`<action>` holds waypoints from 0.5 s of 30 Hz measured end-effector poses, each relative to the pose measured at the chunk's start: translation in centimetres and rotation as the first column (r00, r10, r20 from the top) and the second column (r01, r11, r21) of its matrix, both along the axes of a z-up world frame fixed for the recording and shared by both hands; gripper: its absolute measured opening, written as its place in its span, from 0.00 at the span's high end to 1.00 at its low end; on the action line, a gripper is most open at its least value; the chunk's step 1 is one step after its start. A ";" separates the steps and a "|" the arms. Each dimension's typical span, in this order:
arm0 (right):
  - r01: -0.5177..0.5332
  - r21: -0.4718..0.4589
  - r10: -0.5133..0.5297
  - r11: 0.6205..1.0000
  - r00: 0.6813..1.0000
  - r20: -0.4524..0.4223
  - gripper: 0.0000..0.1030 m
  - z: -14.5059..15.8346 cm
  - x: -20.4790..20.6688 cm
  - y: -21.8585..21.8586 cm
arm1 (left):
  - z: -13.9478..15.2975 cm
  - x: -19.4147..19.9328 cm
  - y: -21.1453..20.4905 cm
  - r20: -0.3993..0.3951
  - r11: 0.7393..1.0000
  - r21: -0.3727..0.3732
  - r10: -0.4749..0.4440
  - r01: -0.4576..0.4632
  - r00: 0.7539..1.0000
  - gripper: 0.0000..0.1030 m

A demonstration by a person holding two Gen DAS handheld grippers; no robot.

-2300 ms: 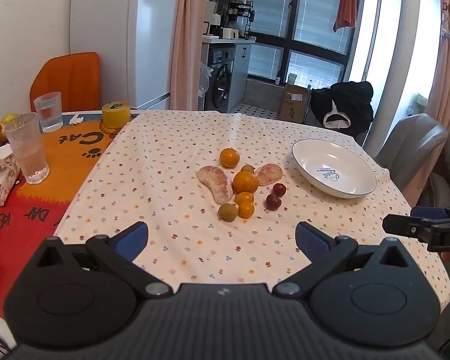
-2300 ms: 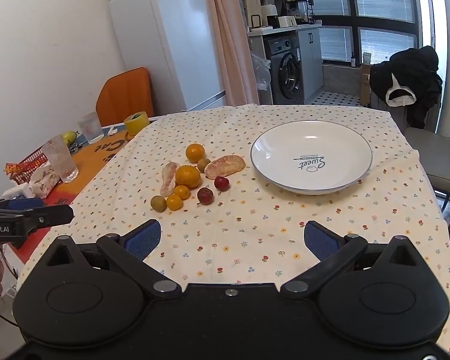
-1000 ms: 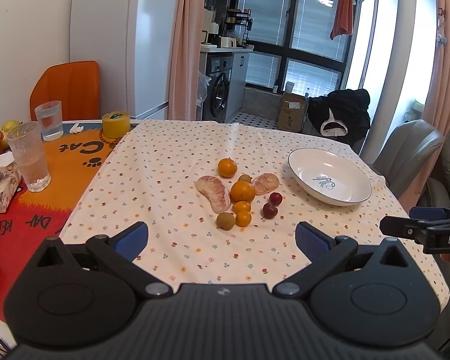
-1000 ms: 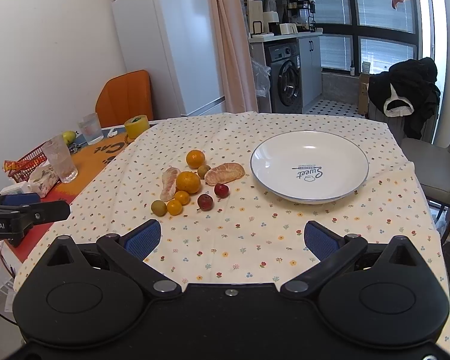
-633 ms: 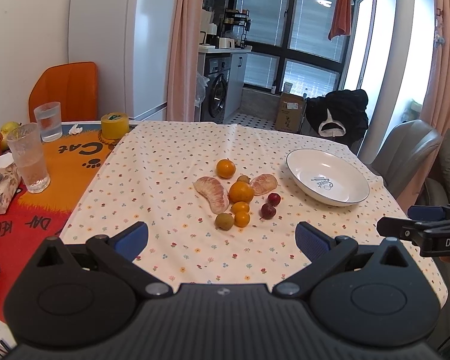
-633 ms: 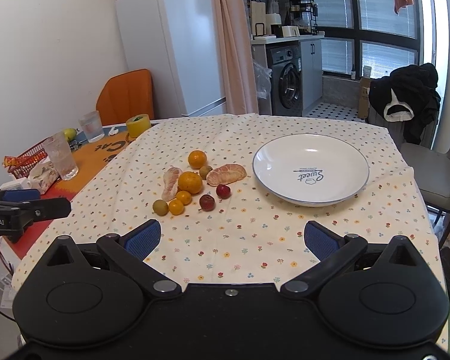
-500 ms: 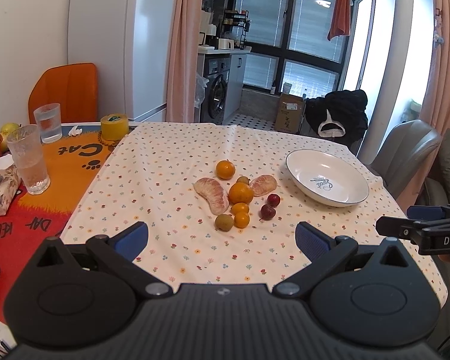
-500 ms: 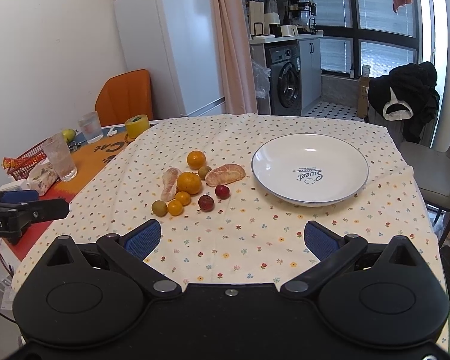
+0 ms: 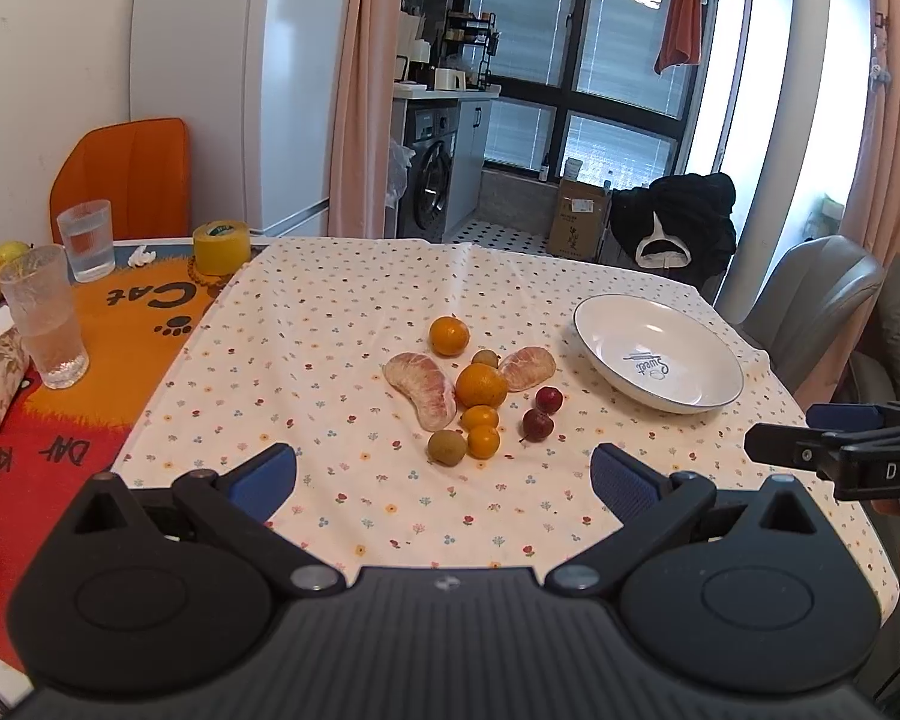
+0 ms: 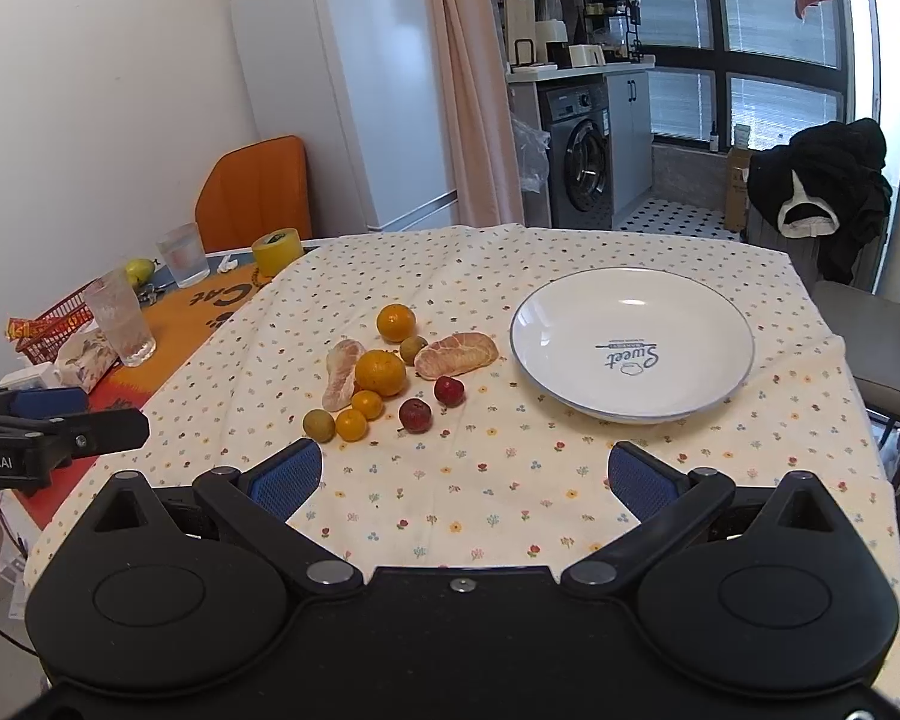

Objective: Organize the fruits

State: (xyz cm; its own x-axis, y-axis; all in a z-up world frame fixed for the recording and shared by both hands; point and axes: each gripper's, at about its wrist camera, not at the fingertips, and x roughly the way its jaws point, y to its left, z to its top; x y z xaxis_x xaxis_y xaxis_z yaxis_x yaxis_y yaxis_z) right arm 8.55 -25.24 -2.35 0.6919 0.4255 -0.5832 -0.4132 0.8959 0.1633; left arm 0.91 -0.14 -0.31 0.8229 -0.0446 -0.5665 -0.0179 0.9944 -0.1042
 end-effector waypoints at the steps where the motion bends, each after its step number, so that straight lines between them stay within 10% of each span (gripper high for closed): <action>1: 0.001 -0.003 -0.001 1.000 1.000 0.002 0.00 -0.1 0.2 0.1 | -0.1 0.1 0.2 0.004 1.000 -0.004 0.009 -0.009 1.000 0.00; 15: -0.019 0.003 0.019 1.000 1.000 -0.019 0.00 -1.9 3.1 0.9 | -1.8 2.5 1.4 0.003 0.997 -0.047 0.053 -0.053 0.999 0.00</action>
